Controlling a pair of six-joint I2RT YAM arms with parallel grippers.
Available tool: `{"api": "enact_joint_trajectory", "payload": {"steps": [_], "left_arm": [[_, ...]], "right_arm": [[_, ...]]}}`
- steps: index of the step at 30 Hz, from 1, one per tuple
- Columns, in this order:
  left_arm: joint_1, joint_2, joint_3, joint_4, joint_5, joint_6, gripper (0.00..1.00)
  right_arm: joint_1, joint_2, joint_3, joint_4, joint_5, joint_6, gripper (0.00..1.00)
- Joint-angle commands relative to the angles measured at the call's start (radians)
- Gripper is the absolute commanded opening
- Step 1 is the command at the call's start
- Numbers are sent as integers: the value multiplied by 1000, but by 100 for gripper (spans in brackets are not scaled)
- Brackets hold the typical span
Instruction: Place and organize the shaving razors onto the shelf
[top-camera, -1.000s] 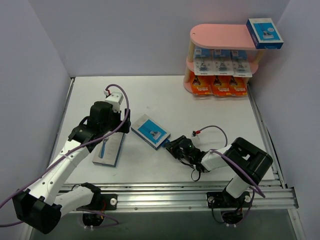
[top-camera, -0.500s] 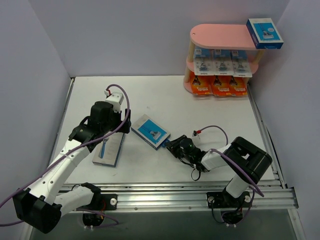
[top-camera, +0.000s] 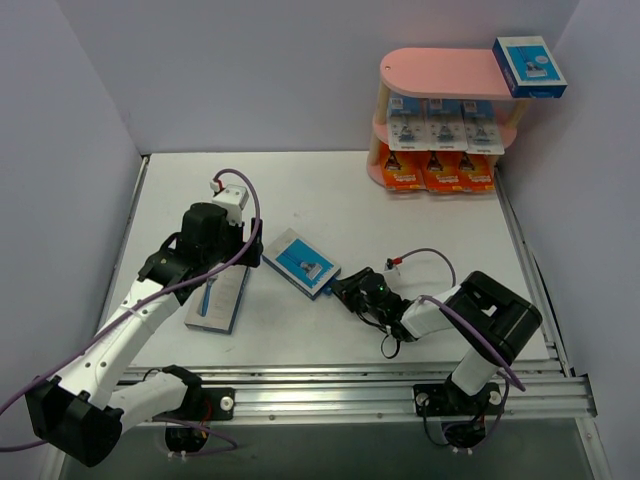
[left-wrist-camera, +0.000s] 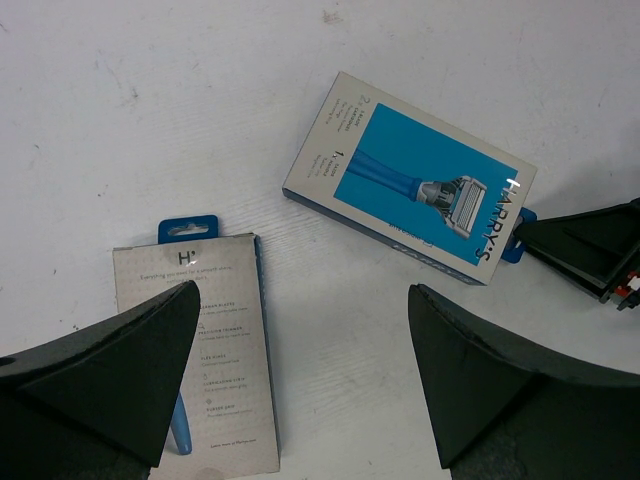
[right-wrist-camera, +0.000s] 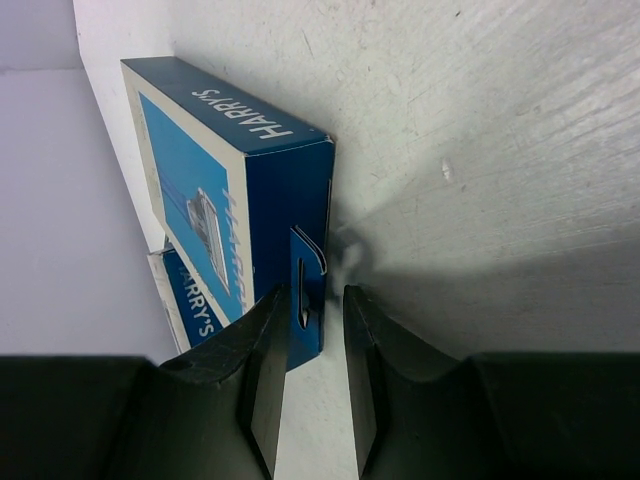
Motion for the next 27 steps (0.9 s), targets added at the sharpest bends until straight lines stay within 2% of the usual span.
{"api": "enact_joint_trajectory", "payload": {"steps": [1,20,27], "left_arm": [[-5,2,33,17,10,-4,94],[-14,16,33,13,13,-3,94],[-16,16,34,15,13,-3,94]], "right_arm": [[-8,9,31,29,31,-16,24],[-13,95,48,132,9,1,19],[-19,92,65,139,12,-8,13]]}}
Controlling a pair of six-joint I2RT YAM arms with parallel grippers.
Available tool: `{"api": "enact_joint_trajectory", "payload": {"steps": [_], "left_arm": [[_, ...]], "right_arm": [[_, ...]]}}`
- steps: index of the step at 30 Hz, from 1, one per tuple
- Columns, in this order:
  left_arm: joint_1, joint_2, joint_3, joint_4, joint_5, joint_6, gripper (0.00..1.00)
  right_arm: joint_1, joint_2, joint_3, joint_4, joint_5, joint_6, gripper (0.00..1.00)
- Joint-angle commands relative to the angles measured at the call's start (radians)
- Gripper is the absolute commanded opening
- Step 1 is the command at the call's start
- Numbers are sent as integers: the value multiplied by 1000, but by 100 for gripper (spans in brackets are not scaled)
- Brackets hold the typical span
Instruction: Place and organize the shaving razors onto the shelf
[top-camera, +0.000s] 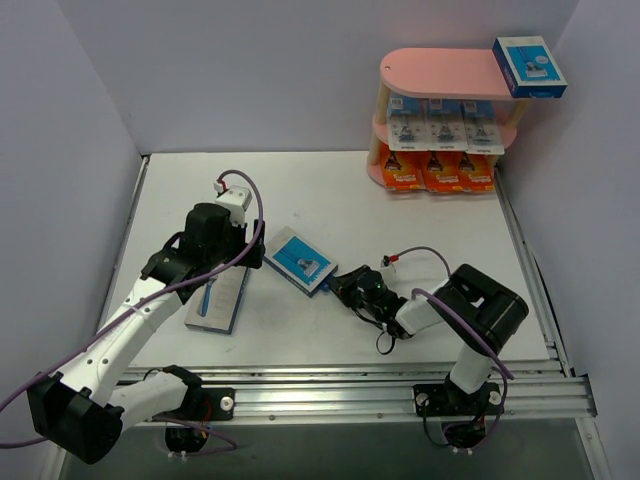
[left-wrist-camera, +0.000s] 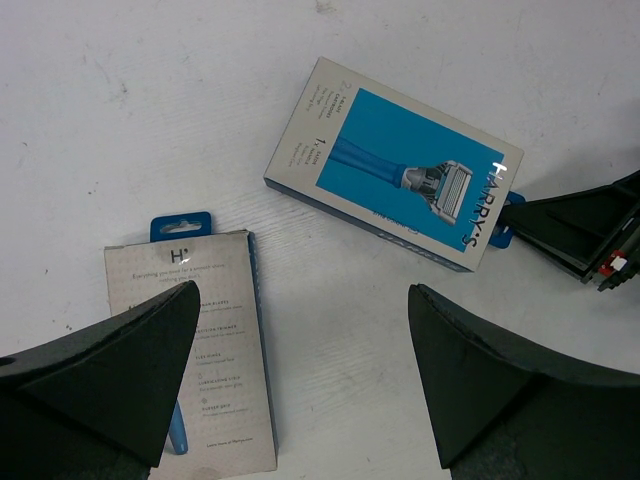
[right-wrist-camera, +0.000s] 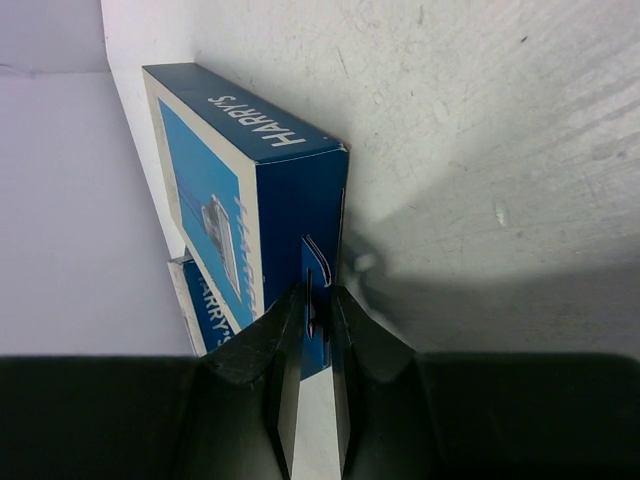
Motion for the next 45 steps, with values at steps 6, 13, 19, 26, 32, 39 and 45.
{"api": "enact_joint_trajectory", "payload": {"steps": [6,13,19,26,32,39,45], "left_arm": [[-6,3,33,18,13,-3,94],[-8,5,34,15,12,-1,94],[-8,5,34,15,10,-1,94],[-11,8,34,15,9,-1,94],[-12,11,34,15,2,-1,94],[-12,16,36,13,-5,0,94],[-14,23,36,12,-4,0,94]], "right_arm": [[-28,15,39,102,-5,-17,8],[-52,-32,92,19,-39,-78,0],[-98,-85,167,-114,-140,-208,0],[-147,-166,263,-307,-206,-339,0],[-210,-180,481,-567,-298,-512,0],[-273,-119,740,-826,-419,-696,0],[-294,-8,996,-1126,-501,-926,0]]}}
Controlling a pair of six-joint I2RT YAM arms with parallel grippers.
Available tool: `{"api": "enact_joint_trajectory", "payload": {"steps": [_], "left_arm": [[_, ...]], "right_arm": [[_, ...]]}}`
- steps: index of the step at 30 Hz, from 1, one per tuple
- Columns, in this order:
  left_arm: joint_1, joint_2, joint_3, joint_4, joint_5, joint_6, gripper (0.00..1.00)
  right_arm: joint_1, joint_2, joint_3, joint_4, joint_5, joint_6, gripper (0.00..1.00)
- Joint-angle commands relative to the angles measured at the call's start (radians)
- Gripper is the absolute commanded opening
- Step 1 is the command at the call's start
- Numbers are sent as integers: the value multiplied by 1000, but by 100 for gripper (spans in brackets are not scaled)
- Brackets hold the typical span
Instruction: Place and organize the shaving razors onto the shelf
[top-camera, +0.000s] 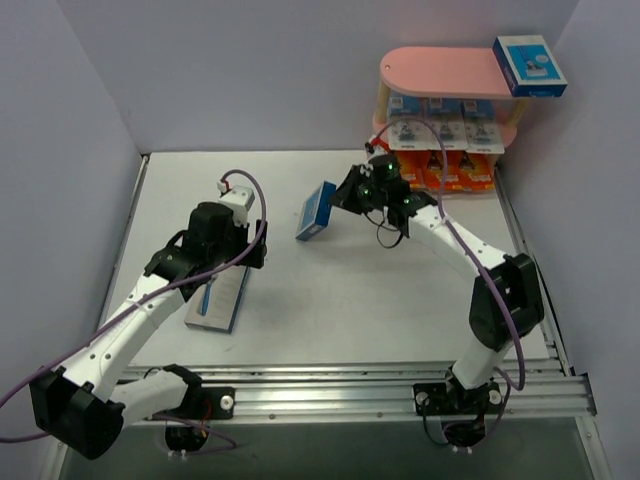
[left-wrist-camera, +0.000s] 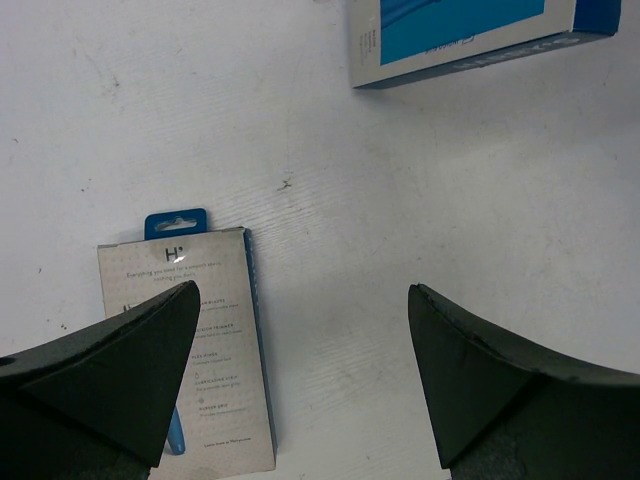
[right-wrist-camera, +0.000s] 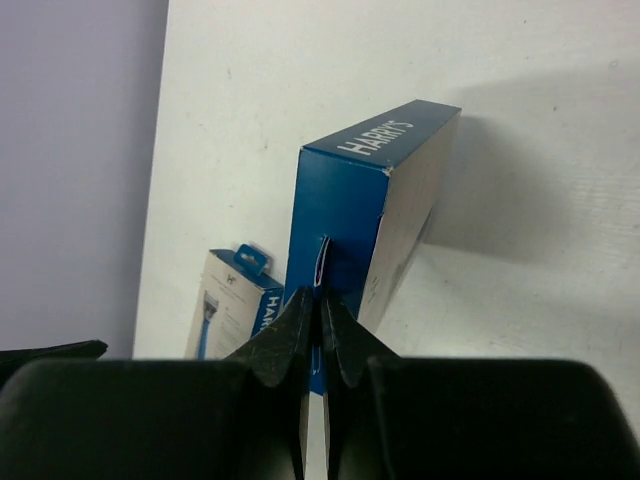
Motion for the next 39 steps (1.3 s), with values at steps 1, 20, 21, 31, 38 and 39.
{"api": "enact_joint_trajectory", "payload": {"steps": [1,20,21,31,38,39], "left_arm": [[-6,7,36,11,-1,-1,94],[-13,22,37,13,6,-1,94],[-13,24,37,11,6,-1,94],[-15,22,39,11,8,0,94],[-15,19,39,11,6,0,94],[-15,19,39,11,6,0,94]], "right_arm": [[-11,43,144,-227,-73,-203,0],[-59,130,611,-499,-44,-424,0],[-65,133,625,-500,-45,-427,0],[-85,55,649,-369,30,-476,0],[-100,6,671,-344,122,-543,0],[-99,-6,645,-314,130,-547,0]]}}
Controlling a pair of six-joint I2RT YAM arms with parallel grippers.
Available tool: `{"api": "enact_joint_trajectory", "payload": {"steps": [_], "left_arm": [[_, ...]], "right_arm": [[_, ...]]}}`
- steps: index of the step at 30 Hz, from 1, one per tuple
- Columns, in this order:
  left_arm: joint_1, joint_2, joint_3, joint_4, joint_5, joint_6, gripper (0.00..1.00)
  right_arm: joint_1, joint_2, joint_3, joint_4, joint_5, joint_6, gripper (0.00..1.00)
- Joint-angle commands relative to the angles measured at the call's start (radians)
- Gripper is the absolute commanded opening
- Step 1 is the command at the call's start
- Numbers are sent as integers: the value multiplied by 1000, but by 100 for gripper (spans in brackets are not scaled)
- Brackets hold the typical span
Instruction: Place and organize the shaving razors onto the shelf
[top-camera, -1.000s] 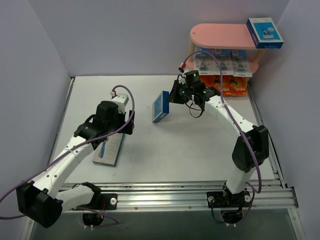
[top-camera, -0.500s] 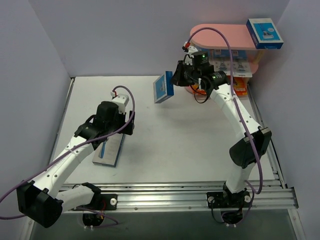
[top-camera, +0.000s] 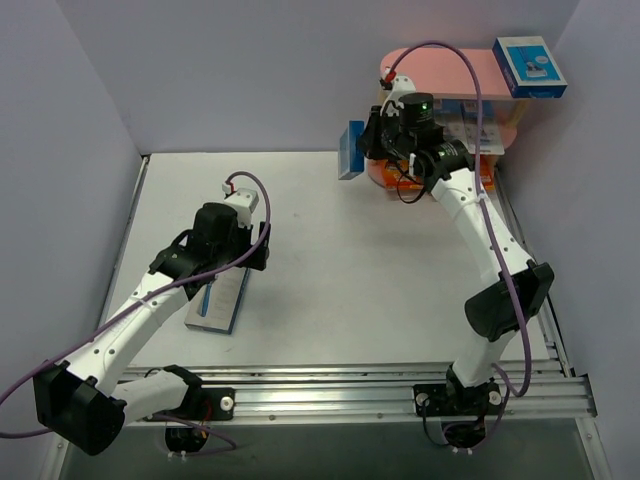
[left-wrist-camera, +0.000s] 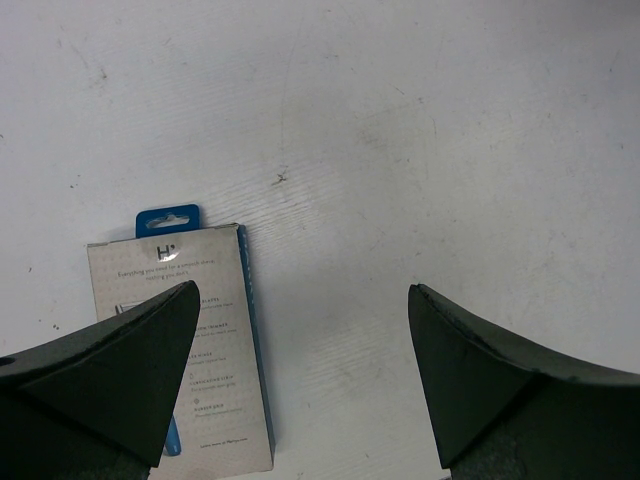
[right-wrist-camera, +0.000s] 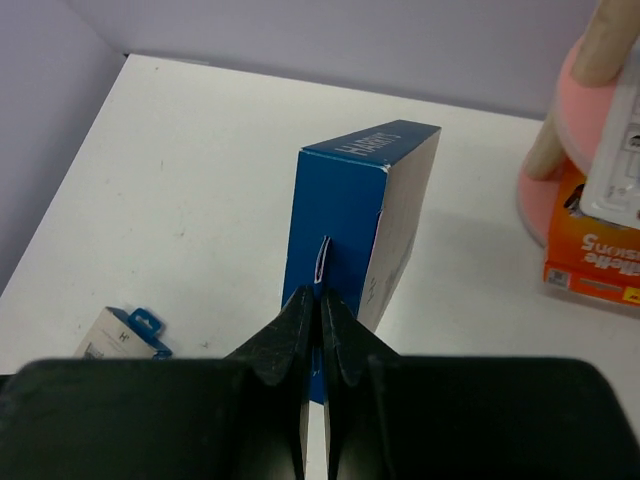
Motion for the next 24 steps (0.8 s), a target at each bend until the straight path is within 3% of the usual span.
{"api": "enact_joint_trajectory", "payload": {"steps": [1,9,24], "left_arm": [[-4,-9,40,11,5,0,94],[-4,-13,40,11,4,2,94],[-4,-16,42,8,-2,5,94]], "right_arm": [[-7,-131,4,146,73,-55,0],[-41,-219,-83,285,131,-51,0],[-194,-309,-192,554,121,126,0]]}}
